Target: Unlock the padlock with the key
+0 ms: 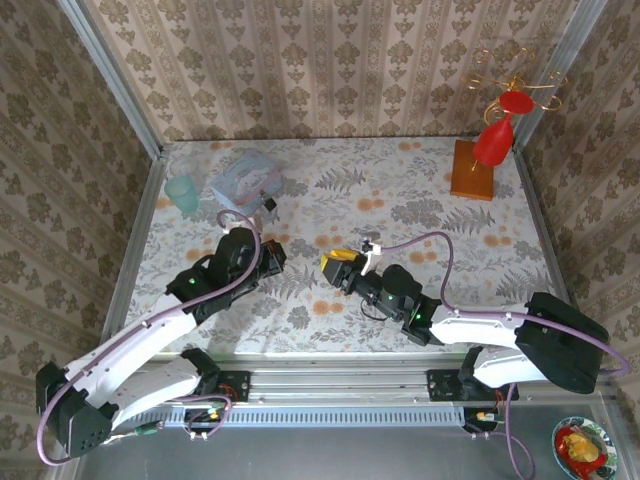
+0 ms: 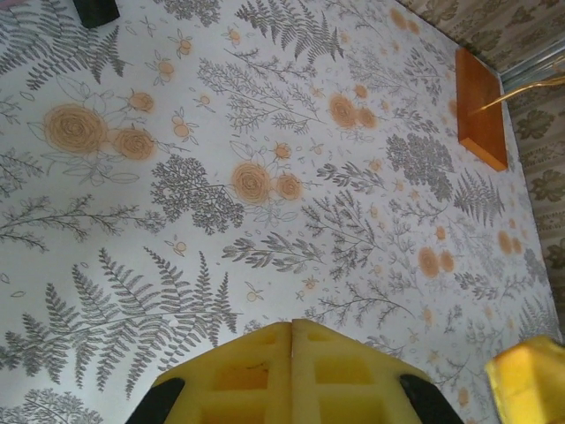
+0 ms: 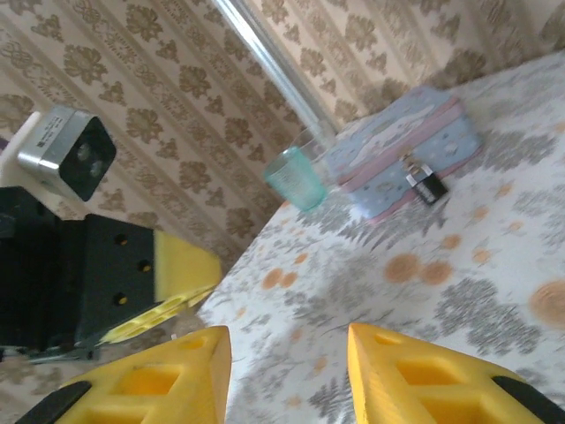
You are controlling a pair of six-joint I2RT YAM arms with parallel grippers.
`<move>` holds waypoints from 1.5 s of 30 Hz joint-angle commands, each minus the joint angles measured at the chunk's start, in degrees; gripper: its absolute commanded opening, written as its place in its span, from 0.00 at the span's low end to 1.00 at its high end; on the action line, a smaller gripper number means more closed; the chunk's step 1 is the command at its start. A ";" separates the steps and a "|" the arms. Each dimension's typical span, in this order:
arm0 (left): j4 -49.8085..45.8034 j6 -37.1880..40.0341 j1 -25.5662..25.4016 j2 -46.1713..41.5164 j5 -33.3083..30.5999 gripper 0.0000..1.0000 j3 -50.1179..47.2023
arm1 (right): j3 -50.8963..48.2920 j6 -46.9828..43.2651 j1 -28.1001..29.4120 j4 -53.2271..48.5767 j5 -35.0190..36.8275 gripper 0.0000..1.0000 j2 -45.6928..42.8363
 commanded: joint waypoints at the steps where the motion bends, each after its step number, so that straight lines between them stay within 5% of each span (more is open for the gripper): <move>1: 2.23 -3.77 -1.27 0.27 0.51 0.00 -1.15 | 1.80 11.55 -0.19 5.32 -5.65 0.40 2.82; 8: 17.74 -5.07 -2.09 -0.99 6.64 0.00 -6.72 | 1.80 22.03 -0.38 17.89 -9.96 0.36 10.93; 20: 36.83 -3.54 -0.76 -2.04 16.80 0.00 -11.77 | 2.01 25.64 -2.16 17.90 -13.00 0.33 8.85; 38: 42.72 -2.54 -0.70 0.03 20.50 0.00 -11.95 | 2.95 26.64 -3.19 17.09 -16.60 0.26 5.18; 45: 43.49 -2.73 -0.75 0.30 20.76 0.00 -12.20 | 2.80 26.28 -3.19 15.14 -15.58 0.15 1.91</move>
